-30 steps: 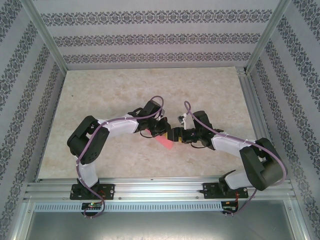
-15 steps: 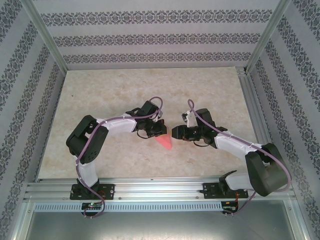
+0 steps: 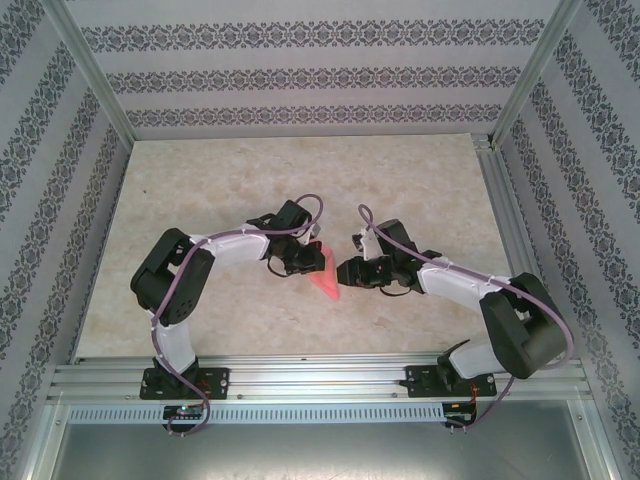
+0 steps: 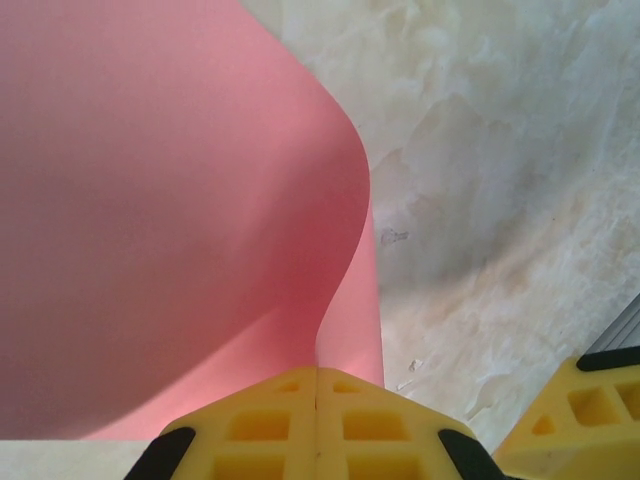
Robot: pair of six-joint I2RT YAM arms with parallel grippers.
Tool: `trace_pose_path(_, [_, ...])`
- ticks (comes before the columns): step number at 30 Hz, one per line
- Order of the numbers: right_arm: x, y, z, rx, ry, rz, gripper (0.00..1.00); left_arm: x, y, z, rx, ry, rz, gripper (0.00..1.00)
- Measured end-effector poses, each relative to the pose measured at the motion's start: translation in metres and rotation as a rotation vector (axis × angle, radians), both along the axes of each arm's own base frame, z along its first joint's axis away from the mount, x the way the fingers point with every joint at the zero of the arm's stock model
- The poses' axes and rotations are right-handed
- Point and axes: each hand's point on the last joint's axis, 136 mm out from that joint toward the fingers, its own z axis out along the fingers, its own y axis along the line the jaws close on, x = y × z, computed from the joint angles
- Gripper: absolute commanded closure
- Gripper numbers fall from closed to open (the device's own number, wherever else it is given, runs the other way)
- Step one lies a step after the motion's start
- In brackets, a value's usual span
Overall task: Fold a paper plane with a square sheet of paper (pick it up from the middle)
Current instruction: Third fold the triangle at the center of the table.
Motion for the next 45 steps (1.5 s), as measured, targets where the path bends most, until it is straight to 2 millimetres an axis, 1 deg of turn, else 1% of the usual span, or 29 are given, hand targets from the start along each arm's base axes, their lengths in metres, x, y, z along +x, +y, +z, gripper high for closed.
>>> trace_pose_path(2, [0.0, 0.002, -0.002, -0.006, 0.005, 0.004, 0.74, 0.002, 0.002, 0.0, 0.004, -0.005, -0.004, 0.97])
trace_pose_path(10, [-0.003, 0.006, -0.013, -0.038, 0.031, 0.014, 0.74, 0.007, 0.009, -0.003, 0.019, -0.007, -0.032, 0.96])
trace_pose_path(14, [-0.005, 0.009, -0.013, -0.042, 0.031, 0.023, 0.74, 0.008, 0.012, -0.005, 0.033, -0.005, -0.053, 0.95])
trace_pose_path(16, [-0.005, 0.012, -0.013, -0.044, 0.031, 0.031, 0.75, 0.009, 0.011, -0.006, 0.033, 0.001, -0.06, 0.95])
trace_pose_path(19, [-0.004, 0.015, -0.014, -0.045, 0.038, 0.033, 0.77, 0.013, 0.009, -0.011, 0.039, 0.002, -0.072, 0.95])
trace_pose_path(23, [-0.004, 0.015, -0.02, -0.051, 0.059, 0.03, 0.81, 0.013, 0.009, -0.01, 0.044, -0.001, -0.086, 0.95])
trace_pose_path(27, [-0.004, 0.016, -0.03, -0.06, 0.088, 0.022, 0.81, 0.012, 0.01, -0.01, 0.048, -0.005, -0.099, 0.95])
trace_pose_path(35, [-0.001, 0.018, -0.038, -0.055, 0.104, 0.01, 0.81, 0.015, 0.014, -0.013, 0.057, -0.004, -0.108, 0.94])
trace_pose_path(41, [0.001, 0.02, -0.037, -0.05, 0.101, 0.006, 0.8, 0.022, 0.012, -0.019, 0.056, -0.003, -0.122, 0.94])
trace_pose_path(45, [0.001, 0.019, -0.038, -0.05, 0.103, 0.004, 0.8, 0.025, 0.013, -0.019, 0.046, -0.001, -0.127, 0.93])
